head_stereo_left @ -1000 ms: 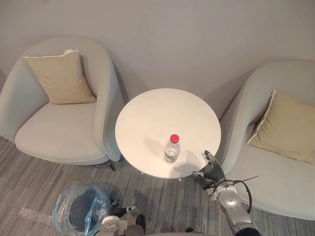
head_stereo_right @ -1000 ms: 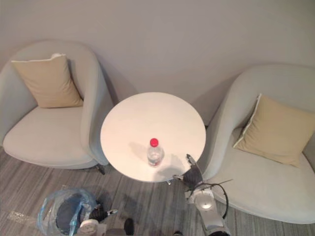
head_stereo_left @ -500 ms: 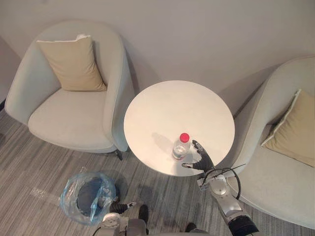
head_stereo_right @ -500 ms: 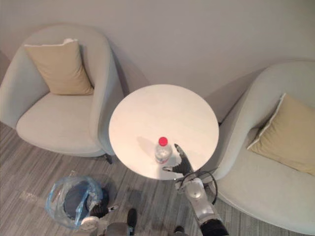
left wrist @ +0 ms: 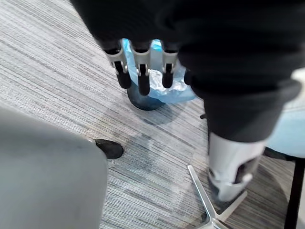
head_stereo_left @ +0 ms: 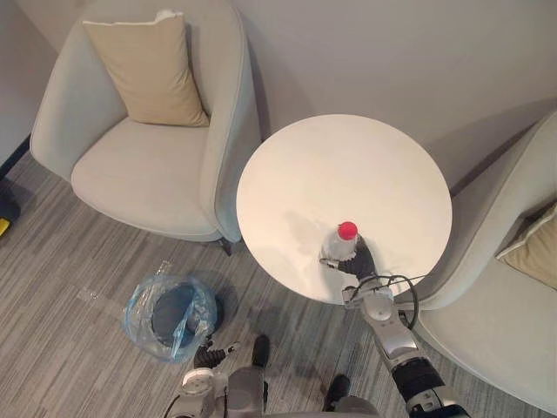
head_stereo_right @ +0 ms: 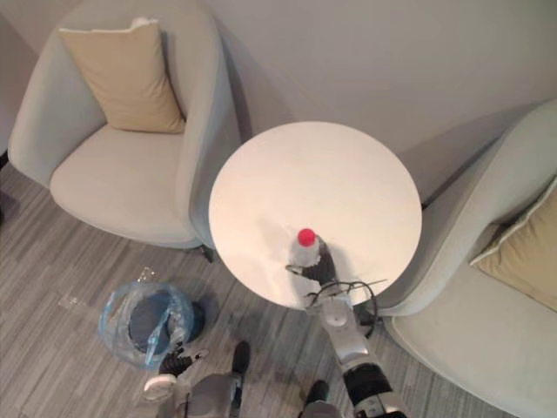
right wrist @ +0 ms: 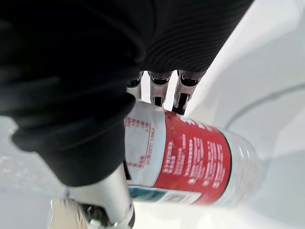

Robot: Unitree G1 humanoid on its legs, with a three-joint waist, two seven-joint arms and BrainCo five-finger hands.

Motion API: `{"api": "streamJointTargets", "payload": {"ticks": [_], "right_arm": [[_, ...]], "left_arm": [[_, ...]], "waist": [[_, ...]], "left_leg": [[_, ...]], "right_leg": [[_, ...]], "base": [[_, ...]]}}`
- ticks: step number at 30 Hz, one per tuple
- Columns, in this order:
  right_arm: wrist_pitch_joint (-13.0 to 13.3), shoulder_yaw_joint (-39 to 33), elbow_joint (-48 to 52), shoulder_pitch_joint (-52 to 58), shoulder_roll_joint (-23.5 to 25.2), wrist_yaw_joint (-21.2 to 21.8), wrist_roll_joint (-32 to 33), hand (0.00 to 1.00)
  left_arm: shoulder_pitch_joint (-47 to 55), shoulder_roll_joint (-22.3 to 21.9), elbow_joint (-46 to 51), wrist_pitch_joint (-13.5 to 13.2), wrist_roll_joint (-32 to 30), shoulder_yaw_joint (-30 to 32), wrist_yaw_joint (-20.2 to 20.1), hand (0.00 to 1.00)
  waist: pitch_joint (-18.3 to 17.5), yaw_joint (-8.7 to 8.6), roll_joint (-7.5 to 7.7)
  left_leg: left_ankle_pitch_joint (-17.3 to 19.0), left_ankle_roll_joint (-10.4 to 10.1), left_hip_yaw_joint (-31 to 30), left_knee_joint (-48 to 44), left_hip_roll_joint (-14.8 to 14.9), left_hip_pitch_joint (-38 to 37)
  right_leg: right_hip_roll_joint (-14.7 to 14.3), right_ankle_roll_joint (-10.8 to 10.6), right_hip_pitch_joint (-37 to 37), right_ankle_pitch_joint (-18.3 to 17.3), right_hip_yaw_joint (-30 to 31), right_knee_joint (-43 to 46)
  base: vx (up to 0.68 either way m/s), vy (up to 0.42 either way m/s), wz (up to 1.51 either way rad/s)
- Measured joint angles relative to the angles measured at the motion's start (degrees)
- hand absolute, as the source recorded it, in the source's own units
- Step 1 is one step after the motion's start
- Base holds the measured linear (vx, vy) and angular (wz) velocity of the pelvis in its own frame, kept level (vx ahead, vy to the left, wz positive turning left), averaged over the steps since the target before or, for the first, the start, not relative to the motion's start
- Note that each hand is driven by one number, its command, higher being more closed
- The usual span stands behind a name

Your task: Gather rubbish on tea table into small bin, then transfer packed bag to large trash can.

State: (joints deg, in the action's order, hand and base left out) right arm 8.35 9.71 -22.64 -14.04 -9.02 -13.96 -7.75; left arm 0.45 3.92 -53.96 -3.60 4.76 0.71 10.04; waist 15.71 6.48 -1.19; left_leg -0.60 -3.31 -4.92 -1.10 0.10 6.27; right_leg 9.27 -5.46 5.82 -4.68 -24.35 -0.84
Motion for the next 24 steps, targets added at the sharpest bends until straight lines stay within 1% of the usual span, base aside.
{"api": "streamJointTargets", "payload": {"ticks": [1,4,8,13,15,17,19,21,24], "right_arm": [[-0.01,-0.01,-0.84,-0.74,0.00,-0.08,1.10,1.00],[-0.18,0.04,-0.85,-0.90,0.08,0.17,1.63,1.00],[-0.20,-0.01,-0.49,-0.37,0.01,1.53,3.44,1.00],[-0.44,-0.42,6.52,5.48,-0.12,3.10,3.85,1.00],[-0.42,-0.63,9.48,7.31,-0.24,3.86,3.79,1.00],[-0.31,-0.84,12.76,9.95,-0.55,4.38,3.65,1.00],[-0.23,-1.39,13.32,11.34,-0.39,4.54,3.21,1.00],[-0.30,-2.38,13.75,13.38,-0.40,4.59,2.95,1.00],[-0.42,-2.80,17.40,17.20,-0.68,4.46,0.70,1.00]], "left_arm": [[-0.01,-0.02,0.02,0.00,0.01,-0.02,0.00,0.00],[-0.01,-0.04,0.25,0.01,0.00,-0.05,0.03,0.00],[-0.01,-0.03,0.28,0.15,-0.14,-0.04,-0.04,0.00],[0.01,-0.02,0.25,0.51,-1.36,-0.04,-0.20,0.00],[0.01,0.00,0.22,0.76,-2.41,-0.08,-0.23,0.00],[0.00,0.05,0.08,1.13,-3.30,-0.18,-0.27,0.00],[0.00,0.06,-0.08,1.29,-3.59,-0.26,-0.30,0.00],[0.00,0.15,-1.01,1.53,-4.02,-0.76,-0.40,0.00],[0.06,0.67,-2.16,1.73,-4.84,-2.42,-0.47,0.00]], "waist": [[0.04,0.03,-0.03],[0.08,0.29,-0.02],[0.10,0.37,-0.04],[0.09,0.22,-0.04],[0.08,-0.05,-0.04],[-0.09,-0.32,-0.01],[-0.23,-0.45,-0.03],[-1.26,-1.03,-0.07],[-2.54,-1.99,-0.13]], "left_leg": [[0.00,0.00,-0.32,-0.04,0.04,0.00],[0.00,-0.01,-0.42,-0.12,0.23,-0.07],[0.03,-0.01,-0.30,-0.17,0.39,-0.59],[0.16,-0.05,0.35,-0.11,0.41,-2.36],[0.19,-0.03,1.09,-0.10,0.37,-3.01],[0.29,-0.14,2.08,-0.04,0.37,-3.77],[0.31,-0.18,2.99,0.04,0.52,-4.42],[0.32,-0.19,3.49,0.03,0.58,-4.52],[0.31,-0.20,4.38,0.06,0.78,-5.29]], "right_leg": [[-0.01,0.03,0.08,-0.02,0.04,0.20],[-0.06,0.26,0.06,-0.16,0.19,0.78],[-0.03,0.26,0.23,-0.16,1.07,1.30],[0.25,0.17,0.97,-0.22,3.00,1.75],[0.48,0.06,1.21,-0.29,3.63,1.77],[0.73,-0.49,1.25,-0.64,4.81,1.97],[0.75,-0.67,1.25,-0.75,6.10,2.07],[0.77,-0.77,1.09,-0.81,6.74,2.04],[0.69,-0.85,1.14,-0.76,8.05,2.03]], "base": [[0.01,0.002,0.11],[0.01,0.001,0.05],[0.00,0.005,-0.03],[-0.02,0.013,-0.09],[-0.04,0.011,-0.20],[-0.08,0.009,-0.24],[-0.08,0.004,-0.28],[-0.09,0.001,-0.20],[-0.06,0.003,-0.18]]}}
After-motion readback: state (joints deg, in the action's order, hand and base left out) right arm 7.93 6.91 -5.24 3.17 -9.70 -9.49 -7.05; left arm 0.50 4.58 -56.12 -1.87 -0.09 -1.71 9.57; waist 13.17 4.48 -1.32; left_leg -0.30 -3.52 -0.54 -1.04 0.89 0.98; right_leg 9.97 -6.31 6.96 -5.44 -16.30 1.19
